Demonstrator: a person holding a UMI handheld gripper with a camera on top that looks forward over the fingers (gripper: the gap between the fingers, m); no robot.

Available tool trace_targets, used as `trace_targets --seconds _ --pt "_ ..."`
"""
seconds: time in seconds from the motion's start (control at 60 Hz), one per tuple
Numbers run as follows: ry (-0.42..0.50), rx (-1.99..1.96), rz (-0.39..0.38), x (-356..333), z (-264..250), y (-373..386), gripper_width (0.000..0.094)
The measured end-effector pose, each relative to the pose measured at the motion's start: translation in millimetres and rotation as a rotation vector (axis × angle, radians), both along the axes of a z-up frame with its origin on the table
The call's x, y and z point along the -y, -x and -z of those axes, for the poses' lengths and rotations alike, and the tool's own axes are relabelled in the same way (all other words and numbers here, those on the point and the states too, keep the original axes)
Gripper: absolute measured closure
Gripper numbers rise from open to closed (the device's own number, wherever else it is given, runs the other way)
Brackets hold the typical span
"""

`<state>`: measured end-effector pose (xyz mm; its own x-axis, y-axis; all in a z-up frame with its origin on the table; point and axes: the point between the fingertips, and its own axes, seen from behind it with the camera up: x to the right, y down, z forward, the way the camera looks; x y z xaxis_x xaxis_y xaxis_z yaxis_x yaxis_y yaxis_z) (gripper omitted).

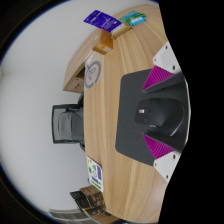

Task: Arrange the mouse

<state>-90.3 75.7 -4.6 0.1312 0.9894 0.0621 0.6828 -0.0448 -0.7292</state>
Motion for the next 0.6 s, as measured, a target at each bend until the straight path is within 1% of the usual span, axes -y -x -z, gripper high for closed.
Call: trace_targets --seconds 0.083,0.133,0.233,0.317,0.467,0.6 --pt "-0.016 -0.011 0.004 -2 -17 -6 0.0075" --pt "-0.019 -0.016 0.0 -1 -32 -12 0.0084" --pt "0.003 -0.039 -0.011 10 -82 -35 0.0082" --pt "0.036 -0.059 -0.031 25 -134 -65 0.0082" --pt "0.068 -0.068 -0.07 54 -215 -135 0.0082" --pt "0.029 -0.077 -0.073 69 -265 -205 0.0081"
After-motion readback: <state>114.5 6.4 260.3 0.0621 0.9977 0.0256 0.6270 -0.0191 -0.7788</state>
